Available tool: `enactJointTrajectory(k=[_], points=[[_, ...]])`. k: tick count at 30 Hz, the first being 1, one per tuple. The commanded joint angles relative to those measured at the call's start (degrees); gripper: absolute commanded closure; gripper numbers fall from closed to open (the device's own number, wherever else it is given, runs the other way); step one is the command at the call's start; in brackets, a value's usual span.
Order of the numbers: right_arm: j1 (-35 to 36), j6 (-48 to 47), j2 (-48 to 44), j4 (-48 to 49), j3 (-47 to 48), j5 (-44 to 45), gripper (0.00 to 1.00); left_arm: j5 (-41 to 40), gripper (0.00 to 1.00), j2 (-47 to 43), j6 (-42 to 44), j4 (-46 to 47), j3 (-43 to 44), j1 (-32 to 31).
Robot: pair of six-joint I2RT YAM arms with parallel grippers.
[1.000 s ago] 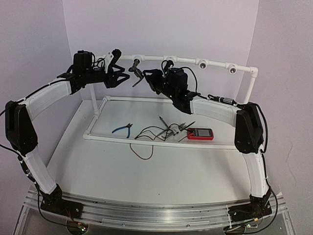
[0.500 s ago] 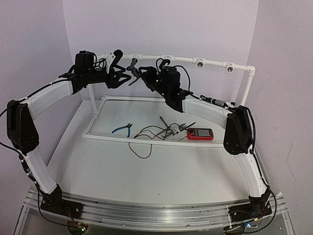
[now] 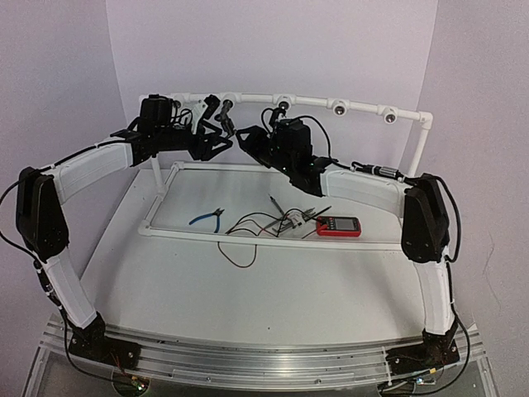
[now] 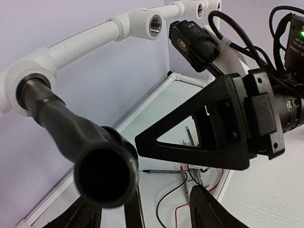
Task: Install the water faucets
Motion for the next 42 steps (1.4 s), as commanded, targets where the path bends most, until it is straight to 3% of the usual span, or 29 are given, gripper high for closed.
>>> enactJointTrajectory(k=[1,7,18,23,28,35,42], points=[[0.5,-6.9,-8.0,-1.7,-5.0,2.2,0.55,-2.9,0.38,2.6,-2.6,0.1,3.2,-0.2],[0.5,-10.6,-12.3,-0.5,-8.8,4.2,0.54,-7.6,0.54,3.9,-0.5,0.9,3.2,-0.8],[0.5,-13.2,-14.2,0.2,-10.3,5.0,0.53,-12.4,0.99,0.0,8.1,5.7,1.0,-1.0],[0.5,-12.2,-10.9,0.3,-6.3,0.8,0.53,-22.0,1.00,-1.2,16.6,8.8,-1.1,-1.0],[0.6,-10.4,-8.7,0.6,-4.3,-1.2,0.53,-31.1,1.00,-3.0,28.8,18.1,-5.5,-1.0],[0.6,-10.5,-8.4,0.7,-4.0,-1.4,0.53,-35.1,1.00,-5.7,47.5,36.2,-12.2,-0.9],[0.6,-10.5,-8.2,0.7,-3.2,-1.7,0.53,-30.9,1.00,-6.6,62.5,47.4,-14.0,-0.8]])
